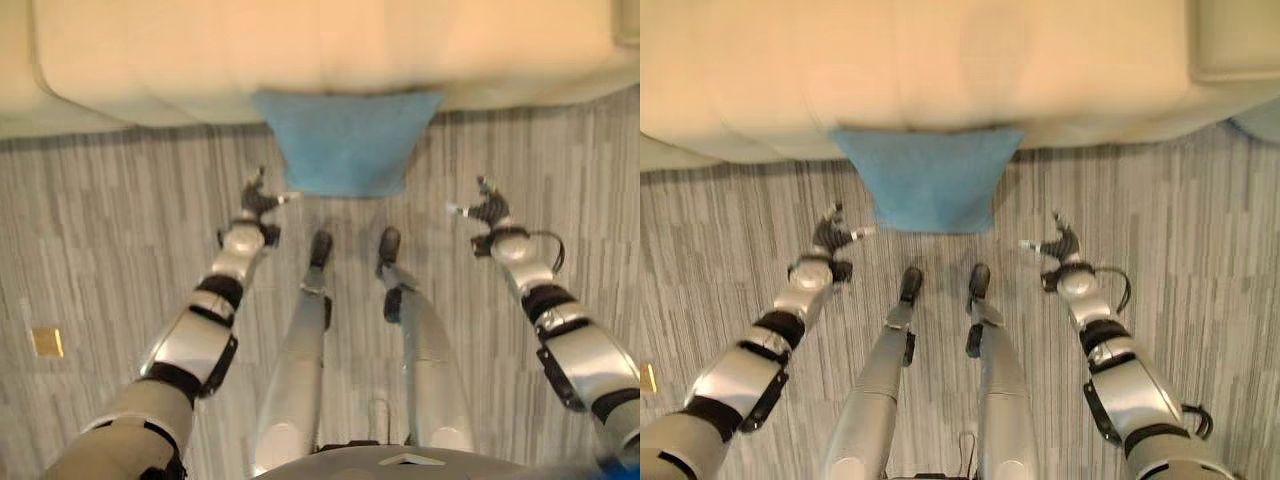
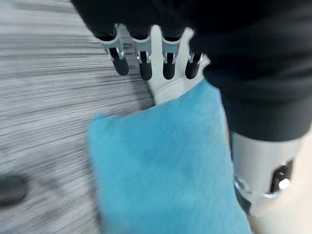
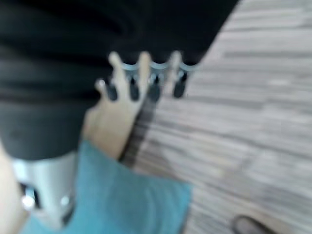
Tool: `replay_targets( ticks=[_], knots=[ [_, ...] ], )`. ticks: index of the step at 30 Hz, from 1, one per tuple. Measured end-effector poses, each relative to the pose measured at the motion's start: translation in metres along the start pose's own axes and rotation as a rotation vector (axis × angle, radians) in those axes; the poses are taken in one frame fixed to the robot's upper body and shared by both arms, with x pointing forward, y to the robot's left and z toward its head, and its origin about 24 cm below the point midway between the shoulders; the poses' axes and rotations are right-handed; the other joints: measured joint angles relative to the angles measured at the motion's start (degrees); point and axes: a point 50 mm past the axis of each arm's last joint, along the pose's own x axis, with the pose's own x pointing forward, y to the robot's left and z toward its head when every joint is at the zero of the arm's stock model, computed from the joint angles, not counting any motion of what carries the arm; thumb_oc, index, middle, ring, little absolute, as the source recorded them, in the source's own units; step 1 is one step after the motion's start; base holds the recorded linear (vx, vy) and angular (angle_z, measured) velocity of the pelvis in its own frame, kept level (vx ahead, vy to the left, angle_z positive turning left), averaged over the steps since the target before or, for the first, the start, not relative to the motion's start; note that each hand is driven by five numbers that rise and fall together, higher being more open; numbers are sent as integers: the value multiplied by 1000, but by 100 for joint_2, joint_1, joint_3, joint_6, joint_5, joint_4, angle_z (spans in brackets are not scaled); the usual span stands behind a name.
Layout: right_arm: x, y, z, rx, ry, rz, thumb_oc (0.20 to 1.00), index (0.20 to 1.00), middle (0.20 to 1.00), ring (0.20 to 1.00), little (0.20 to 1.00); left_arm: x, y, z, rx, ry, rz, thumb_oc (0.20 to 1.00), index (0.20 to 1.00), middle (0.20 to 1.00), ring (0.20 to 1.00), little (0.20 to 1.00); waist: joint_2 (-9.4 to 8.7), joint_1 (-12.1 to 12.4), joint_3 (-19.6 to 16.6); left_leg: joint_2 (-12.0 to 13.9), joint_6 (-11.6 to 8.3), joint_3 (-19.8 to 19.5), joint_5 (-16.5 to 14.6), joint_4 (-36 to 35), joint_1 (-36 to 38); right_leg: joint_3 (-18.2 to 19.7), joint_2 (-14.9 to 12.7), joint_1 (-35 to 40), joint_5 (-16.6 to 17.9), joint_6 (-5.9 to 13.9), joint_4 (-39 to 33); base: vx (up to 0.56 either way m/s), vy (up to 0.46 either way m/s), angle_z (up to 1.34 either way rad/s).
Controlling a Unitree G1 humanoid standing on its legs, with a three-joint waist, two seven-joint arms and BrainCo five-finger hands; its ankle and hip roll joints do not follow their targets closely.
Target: Pick up all the scattered cushions and arrange them neatly on the sofa.
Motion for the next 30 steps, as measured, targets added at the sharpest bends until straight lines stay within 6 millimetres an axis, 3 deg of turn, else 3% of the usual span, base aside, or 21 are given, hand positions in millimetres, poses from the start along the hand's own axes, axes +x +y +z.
replay_targets(
  ticks=[1, 2, 5, 6, 12, 18, 23, 27, 30],
  knots=[
    [10, -13, 27, 6, -78, -50, 1000, 1000, 1000, 1000, 1000, 11, 9, 32, 1, -81, 32, 1000, 1000, 1000, 1000, 1000, 0, -43, 1, -54, 1, 18, 2, 171, -407, 12, -51, -410, 14, -7, 161, 38, 62, 6],
    [15, -20, 44, 19, -123, -79, 1000, 1000, 1000, 1000, 1000, 16, 14, 49, -8, -120, 55, 1000, 1000, 1000, 1000, 1000, 0, -76, 1, -64, 3, 34, -3, 294, -659, 23, -79, -659, 6, -12, 278, 63, 60, 5],
    [22, -39, 79, 88, -206, -166, 1000, 1000, 1000, 1000, 1000, 25, 24, 91, -61, -212, 101, 1000, 1000, 1000, 1000, 1000, 3, -100, 5, -101, 7, 61, -54, 585, -1264, 55, -109, -1214, 1, -13, 444, 70, 49, -2],
    [23, -42, 82, 116, -207, -184, 1000, 1000, 1000, 1000, 1000, 26, 26, 99, -84, -217, 116, 1000, 1000, 1000, 1000, 1000, 0, -111, 3, -115, 18, 77, -76, 629, -1353, 76, -123, -1307, -19, 4, 506, 85, 38, -1],
    [25, -56, 102, 209, -250, -257, 1000, 1000, 1000, 1000, 1000, 29, 42, 129, -164, -277, 163, 1000, 1000, 1000, 1000, 1000, 8, -164, -110, -162, 47, 171, -205, 1058, -2072, 165, -167, -2042, -130, 33, 930, 65, 27, -1],
    [23, -65, 119, 263, -311, -308, 1000, 1000, 1000, 1000, 1000, 29, 61, 143, -277, -291, 237, 1000, 1000, 1000, 1000, 1000, -1, -333, -147, -142, 32, 183, -232, 1332, -2846, 186, -132, -2779, -95, 12, 1090, 50, 13, -3],
    [22, -73, 123, 261, -328, -339, 1000, 1000, 1000, 1000, 1000, 29, 60, 159, -307, -324, 227, 1000, 1000, 1000, 1000, 1000, 1, -378, -152, -110, 23, 187, -230, 1392, -3159, 193, -91, -3075, -69, -1, 1097, 22, 0, -2],
    [21, -84, 141, 263, -381, -361, 1000, 1000, 1000, 1000, 1000, 26, 59, 186, -314, -402, 203, 1000, 1000, 1000, 1000, 1000, 6, -398, -200, -89, 8, 190, -215, 1428, -3467, 193, -68, -3370, -34, -6, 1091, 7, -6, -1],
    [21, -84, 153, 260, -416, -355, 1000, 1000, 1000, 1000, 1000, 24, 57, 195, -321, -431, 189, 1000, 1000, 1000, 1000, 1000, 6, -387, -200, -87, 6, 191, -218, 1435, -3550, 198, -66, -3452, -34, -6, 1091, 0, 0, 0]
  ],
)
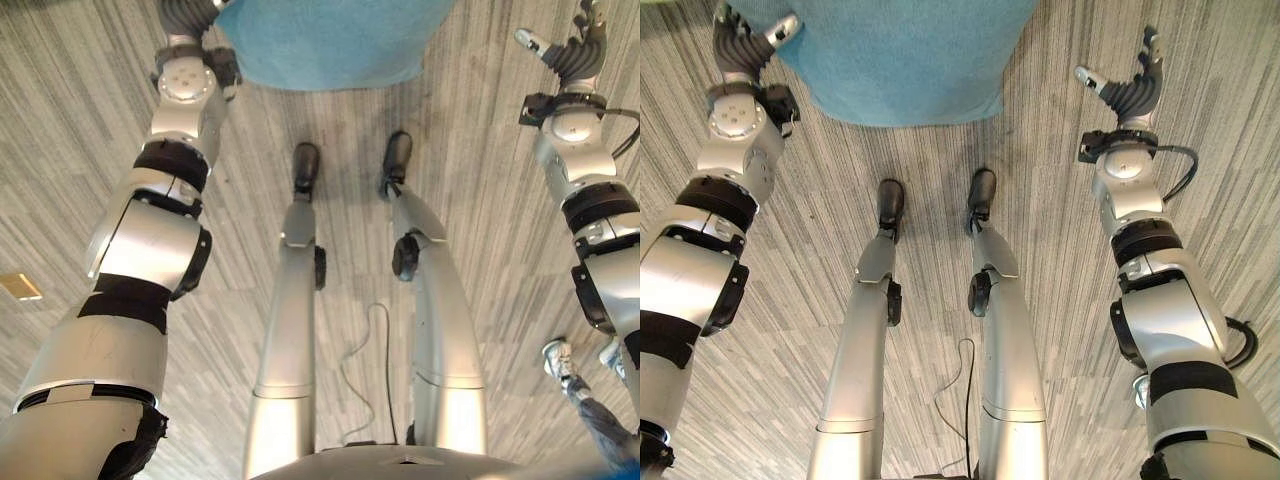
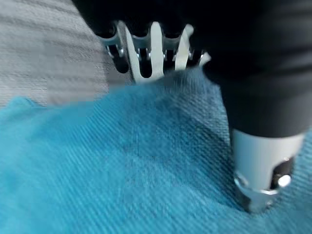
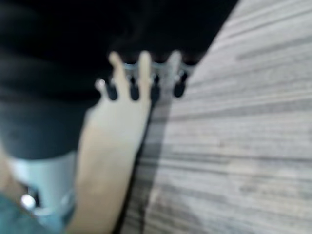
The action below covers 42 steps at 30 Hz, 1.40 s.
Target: Pick up all the scattered cushions and arrange them neatly on the sofa.
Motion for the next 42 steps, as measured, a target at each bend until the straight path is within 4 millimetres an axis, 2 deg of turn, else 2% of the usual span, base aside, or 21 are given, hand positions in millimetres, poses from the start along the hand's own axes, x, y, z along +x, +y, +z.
replay_targets(
  ticks=[3, 6, 10, 13, 16, 22, 23, 24, 25, 26, 27, 32, 36, 37, 38, 40, 42],
  knots=[
    [5, 4, 15, 6, -43, 11, 1000, 1000, 1000, 1000, 1000, 0, -6, 6, -22, -19, -18, 1000, 1000, 1000, 1000, 1000, 0, 42, 0, -6, 0, 5, 1, -2, -32, 7, -5, -40, 0, 2, 1, 0, 0, 0],
    [11, 8, 32, 20, -84, 18, 1000, 1000, 1000, 1000, 1000, -4, -22, 7, -26, -34, -71, 1000, 1000, 1000, 1000, 1000, 0, 137, 0, -16, 0, 11, 0, 9, -54, 14, -18, -69, 3, 11, 31, 0, 0, 0],
    [13, 15, 45, 28, -122, 44, 1000, 1000, 1000, 1000, 1000, -6, -31, 16, -69, -72, -104, 1000, 1000, 1000, 1000, 1000, 1, 217, -1, -50, 4, 7, 7, 7, -157, 22, -49, -189, -13, 34, 77, 1, 2, 2],
    [15, 16, 47, 24, -119, 45, 1000, 1000, 1000, 1000, 1000, -10, -42, 16, -98, -83, -128, 1000, 1000, 1000, 1000, 1000, 1, 341, 0, -65, 0, 14, 22, 1, -197, 49, -60, -244, -14, 37, 102, 0, 0, 0],
    [12, 33, 46, 52, -83, 75, 1000, 1000, 1000, 1000, 1000, -14, -53, 18, -93, -97, -167, 1000, 1000, 1000, 1000, 1000, 6, 383, -3, -106, -16, 5, 91, -116, -194, 40, -111, -286, -22, 47, 104, -4, 7, 8],
    [14, 37, 51, 48, -86, 98, 1000, 1000, 1000, 1000, 1000, -19, -68, 22, -117, -108, -208, 1000, 1000, 1000, 1000, 1000, 24, 460, -12, -175, -21, -22, 144, -158, -240, 29, -184, -360, -45, 56, 179, -10, 22, 6],
    [14, 39, 52, 45, -91, 104, 862, 862, 862, 862, 862, -20, -70, 24, -124, -114, -215, 1000, 1000, 1000, 1000, 1000, 25, 468, -13, -182, -23, -25, 151, -146, -259, 24, -193, -379, -46, 56, 193, 0, 0, 0],
    [14, 40, 54, 46, -95, 110, 325, 325, 325, 325, 325, -20, -71, 26, -131, -118, -220, 1000, 1000, 1000, 1000, 1000, 26, 468, -13, -187, -26, -30, 160, -146, -270, 19, -199, -394, -46, 56, 203, 0, 0, 0],
    [14, 41, 56, 54, -97, 114, 200, 200, 200, 200, 200, -20, -72, 26, -132, -119, -223, 1000, 1000, 1000, 1000, 1000, 27, 473, -13, -191, -28, -33, 165, -141, -275, 16, -203, -399, -46, 55, 208, 0, 0, 0],
    [14, 43, 58, 57, -98, 121, 200, 200, 200, 200, 200, -21, -73, 25, -136, -115, -228, 542, 542, 542, 542, 542, 30, 489, -12, -193, -28, -33, 166, -120, -275, 15, -204, -400, -46, 55, 232, 0, 0, 0],
    [14, 43, 58, 63, -97, 122, 200, 200, 200, 200, 200, -22, -74, 25, -133, -113, -236, 200, 200, 200, 200, 200, 32, 504, -13, -193, -29, -33, 166, -97, -275, 15, -205, -399, -49, 52, 255, 0, 0, 0],
    [16, 38, 63, 88, -111, 119, 200, 200, 200, 200, 200, -25, -73, 20, -155, -106, -245, 200, 200, 200, 200, 200, 42, 581, -14, -193, -58, -30, 177, -43, -270, 16, -207, -409, -71, 61, 338, -3, 13, 1],
    [13, 31, 76, 72, -190, 155, 200, 200, 200, 200, 200, -30, -67, 17, -191, -115, -256, 200, 200, 200, 200, 200, 74, 600, 21, -176, -97, -17, 216, -28, -179, 32, -202, -353, -29, -17, 396, -33, 7, 1],
    [12, 30, 78, 65, -201, 169, 200, 200, 200, 200, 200, -31, -65, 15, -191, -109, -255, 200, 200, 200, 200, 200, 131, 596, 126, -176, -97, -23, 218, -34, -41, 27, -207, -206, -29, -18, 388, -68, 3, 2],
    [11, 30, 81, 47, -224, 182, 200, 200, 200, 200, 200, -31, -63, 13, -191, -107, -251, 200, 200, 200, 200, 200, 165, 578, 435, -173, -96, -13, 218, -68, 328, 34, -209, 141, -29, -22, 367, -53, -7, -1],
    [1, 39, 66, 39, -209, 227, 200, 200, 200, 200, 200, -40, -54, -10, -185, -57, -242, 200, 200, 200, 200, 200, 179, 477, 436, -153, -70, -12, 299, -375, 862, 40, -214, 639, 28, -29, 141, -84, -11, 1],
    [-10, 39, 58, 26, -230, 265, 200, 200, 200, 200, 200, -49, -48, -21, -209, -41, -248, 200, 200, 200, 200, 200, 172, 427, 476, -132, -82, -54, 384, -589, 1323, -4, -197, 1101, 78, -36, -53, -72, -6, 1]
  ],
)
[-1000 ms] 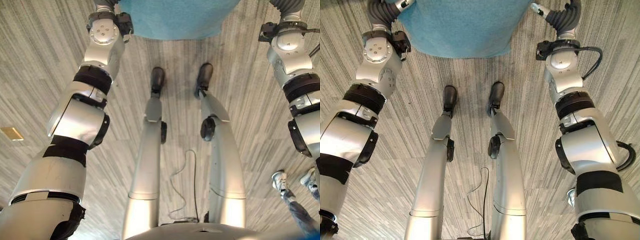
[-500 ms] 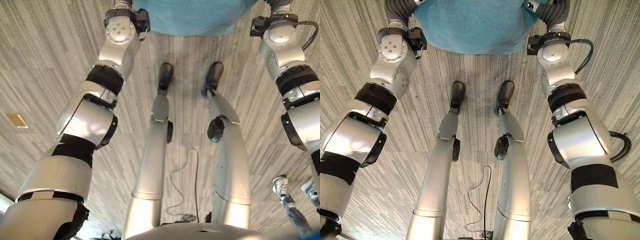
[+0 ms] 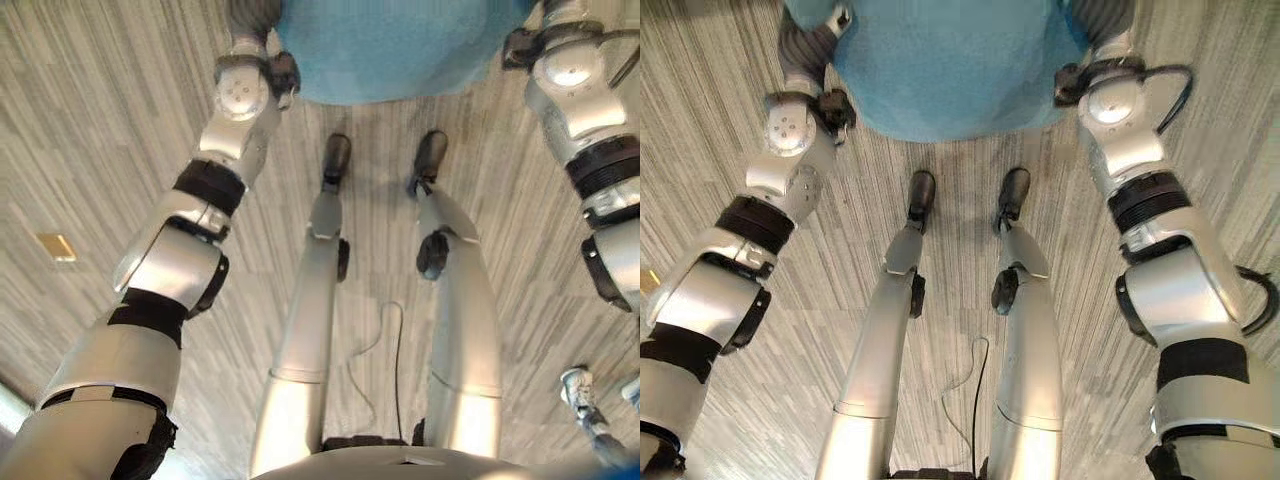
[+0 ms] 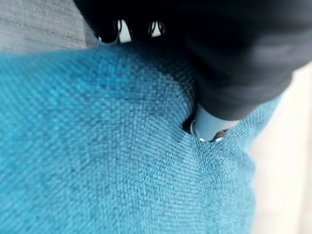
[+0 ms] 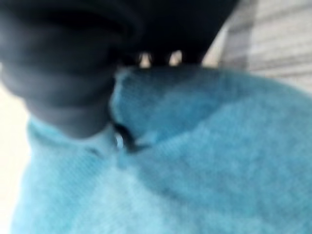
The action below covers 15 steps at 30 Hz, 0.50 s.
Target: Pick up all the scattered cushions and arrange them neatly on the sofa.
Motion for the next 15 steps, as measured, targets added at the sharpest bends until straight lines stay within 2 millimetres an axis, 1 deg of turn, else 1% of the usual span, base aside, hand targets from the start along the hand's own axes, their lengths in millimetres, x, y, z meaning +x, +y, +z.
replay_targets(
  ticks=[1, 2, 3, 4, 6, 8, 9, 10, 11, 12, 13, 15],
  knots=[
    [-9, 2, -11, -3, 18, 16, 200, 200, 200, 200, 200, -10, 4, -13, -10, 31, 2, 200, 200, 200, 200, 200, -1, -15, -120, 26, -2, -18, -1, -59, 223, -26, 20, 243, 8, 10, -82, -112, -12, -7],
    [-40, 9, -35, 54, 48, 31, 200, 200, 200, 200, 200, -42, 8, -42, -62, 82, -6, 200, 200, 200, 200, 200, -6, -18, -689, 51, 35, -76, -110, -173, 386, -42, 76, 438, -55, 125, -272, -94, -3, -12],
    [-54, 8, -42, 80, 52, 28, 200, 200, 200, 200, 200, -55, 9, -52, -88, 99, -3, 200, 200, 200, 200, 200, -8, -23, -721, 76, 23, -93, -105, -279, 683, -46, 118, 754, -30, 163, -409, -62, -19, -11],
    [-64, 10, -48, 98, 66, 29, 200, 200, 200, 200, 200, -64, 9, -60, -109, 124, 5, 200, 200, 200, 200, 200, -9, -15, -726, 74, 24, -104, -104, -385, 925, -48, 132, 1009, -22, 177, -504, -43, -22, -6],
    [-82, 13, -64, 88, 114, 42, 200, 200, 200, 200, 200, -81, 12, -78, -125, 183, 28, 200, 200, 200, 200, 200, -22, -68, -946, 77, 33, -114, -112, -518, 1190, -53, 137, 1268, -31, 195, -624, -50, -33, -1],
    [-100, 10, -72, 99, 135, 37, 200, 200, 200, 200, 200, -97, 8, -86, -135, 205, 10, 200, 200, 200, 200, 200, -23, -62, -948, 100, 45, -144, -76, -734, 1614, -71, 137, 1677, -30, 214, -782, -18, -50, 4],
    [-126, 11, -90, 86, 205, 54, 200, 200, 200, 200, 200, -120, 11, -101, -125, 266, -2, 200, 200, 200, 200, 200, -24, -64, -947, 119, 67, -174, 2, -992, 2180, -110, 151, 2226, -42, 214, -996, -3, -52, 7],
    [-143, 13, -103, 86, 268, 72, 200, 200, 200, 200, 200, -136, 15, -111, -109, 313, -1, 200, 200, 200, 200, 200, -16, -70, -951, 141, 83, -220, -9, -1131, 2525, -150, 146, 2573, -72, 219, -1100, 22, -63, 14],
    [-175, 17, -118, 96, 353, 100, 200, 200, 200, 200, 200, -162, 17, -125, -136, 380, 4, 200, 200, 200, 200, 200, -10, -64, -955, 144, 96, -280, -16, -1432, 3235, -276, 144, 3294, -142, 238, -1348, 61, -39, 16],
    [-186, 20, -123, 104, 386, 109, 200, 200, 200, 200, 200, -170, 20, -129, -134, 404, 14, 200, 200, 200, 200, 200, -13, -92, -989, 192, 82, -308, 11, -1610, 3485, -292, 170, 3527, -149, 244, -1462, 82, -34, 20],
    [-199, 23, -128, 125, 423, 107, 200, 200, 200, 200, 200, -179, 23, -133, -134, 428, 24, 200, 200, 200, 200, 200, -8, -69, -1005, 185, 96, -360, 66, -1815, 3797, -356, 179, 3825, -159, 246, -1609, 83, -8, 16],
    [-222, 30, -135, 163, 489, 111, 200, 200, 200, 200, 200, -195, 29, -139, -120, 468, 36, 200, 200, 200, 200, 200, -7, -58, -1006, 255, 116, -413, 135, -2160, 4386, -437, 188, 4400, -148, 240, -1868, 69, 5, 10]
  ],
)
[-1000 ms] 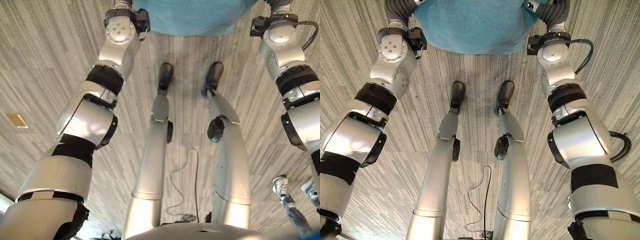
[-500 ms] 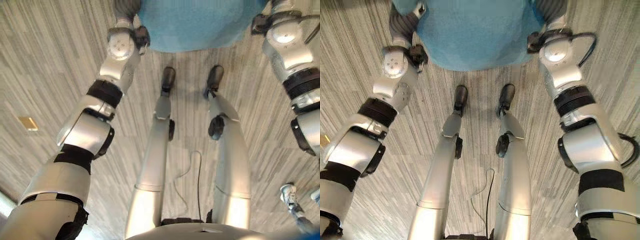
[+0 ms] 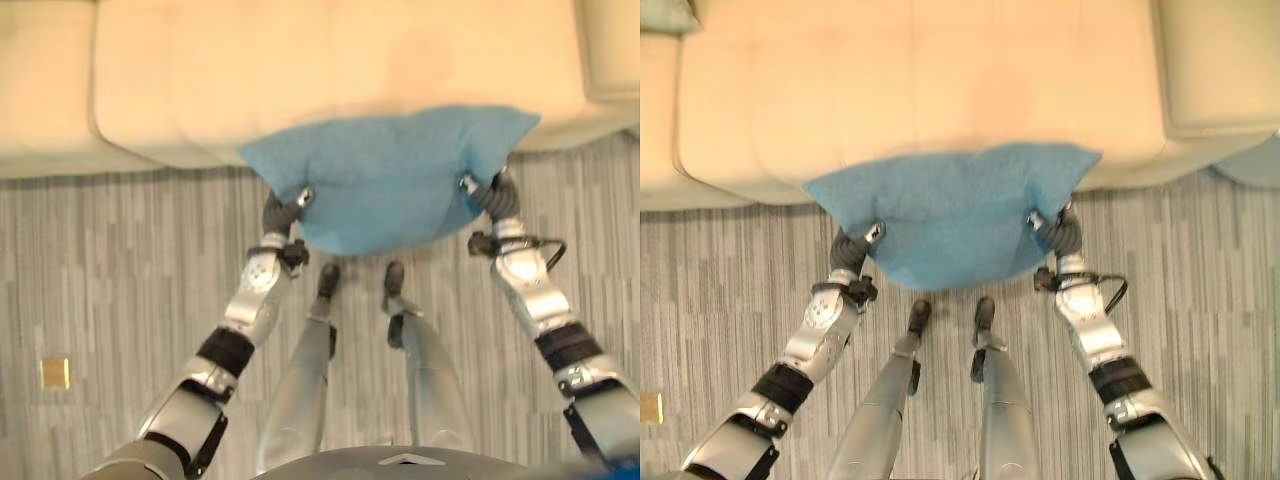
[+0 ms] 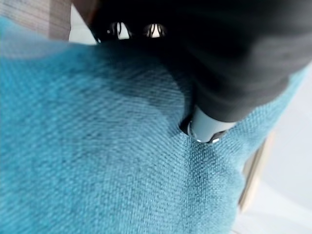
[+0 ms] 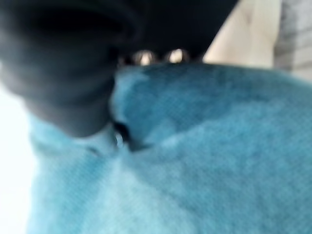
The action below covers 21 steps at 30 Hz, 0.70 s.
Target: Pick up all the scattered cushions and arrange them neatly on the sofa.
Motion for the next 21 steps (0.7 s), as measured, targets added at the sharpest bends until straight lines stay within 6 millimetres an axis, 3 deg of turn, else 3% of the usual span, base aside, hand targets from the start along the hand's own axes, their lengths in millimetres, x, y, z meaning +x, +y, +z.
replay_targets(
  ticks=[2, 5, 7, 10, 13, 14, 15, 18, 21],
  knots=[
    [-17, 4, -18, 6, 72, 21, 200, 200, 200, 200, 200, -15, 9, -14, 21, 52, 17, 200, 200, 200, 200, 200, 37, 12, -120, 58, 40, -43, 5, -274, 554, -69, 28, 583, 1, 25, -289, 121, 72, 5],
    [-38, 5, -28, 7, 112, 60, 200, 200, 200, 200, 200, -39, 17, -23, 37, 90, 12, 200, 200, 200, 200, 200, 107, 54, -259, 92, 94, -44, 28, -651, 1384, -76, 103, 1467, 87, 43, -783, 80, 106, -3],
    [-38, 4, -28, 2, 113, 66, 200, 200, 200, 200, 200, -42, 21, -25, 45, 102, 21, 200, 200, 200, 200, 200, 149, 92, -504, 62, 152, -19, 6, -715, 1446, -76, 89, 1547, 126, 98, -913, 174, 227, -10],
    [-46, 4, -34, -6, 142, 105, 200, 200, 200, 200, 200, -58, 31, -33, 89, 148, 6, 200, 200, 200, 200, 200, 195, 90, -541, -45, 356, 41, -160, -766, 2190, -16, 14, 2221, 54, 224, -907, 43, 216, -13],
    [-46, 5, -34, -9, 145, 110, 200, 200, 200, 200, 200, -62, 33, -36, 106, 161, 3, 200, 200, 200, 200, 200, 286, 83, -543, -140, 569, 213, -351, -481, 2469, 136, -178, 1727, 20, 374, 706, 33, 108, -30],
    [-47, 5, -36, -11, 153, 113, 200, 200, 200, 200, 200, -63, 33, -37, 111, 168, 4, 200, 200, 200, 200, 200, 250, 63, -561, -204, 721, 343, -484, -363, 2583, 329, -283, 1548, 9, 478, 1276, 99, 1, -34],
    [-48, 5, -36, -17, 154, 116, 200, 200, 200, 200, 200, -64, 34, -38, 112, 172, 7, 200, 200, 200, 200, 200, 240, 79, -573, -224, 757, 430, -511, -354, 2609, 414, -281, 1500, -228, 542, 1427, 131, -59, -31],
    [-49, 6, -36, -34, 154, 130, 200, 200, 200, 200, 200, -65, 36, -39, 113, 182, 14, 200, 200, 200, 200, 200, 206, 80, -611, -248, 704, 424, -451, -431, 2595, 476, 69, 1540, -664, 456, 1259, 161, -138, -14],
    [-50, 5, -38, -37, 165, 137, 200, 200, 200, 200, 200, -63, 35, -38, 120, 188, 10, 200, 200, 200, 200, 200, 108, 108, -674, -226, 613, 256, -363, -606, 2563, 1248, 872, 1857, -725, 450, -57, 268, -191, 21]
  ],
)
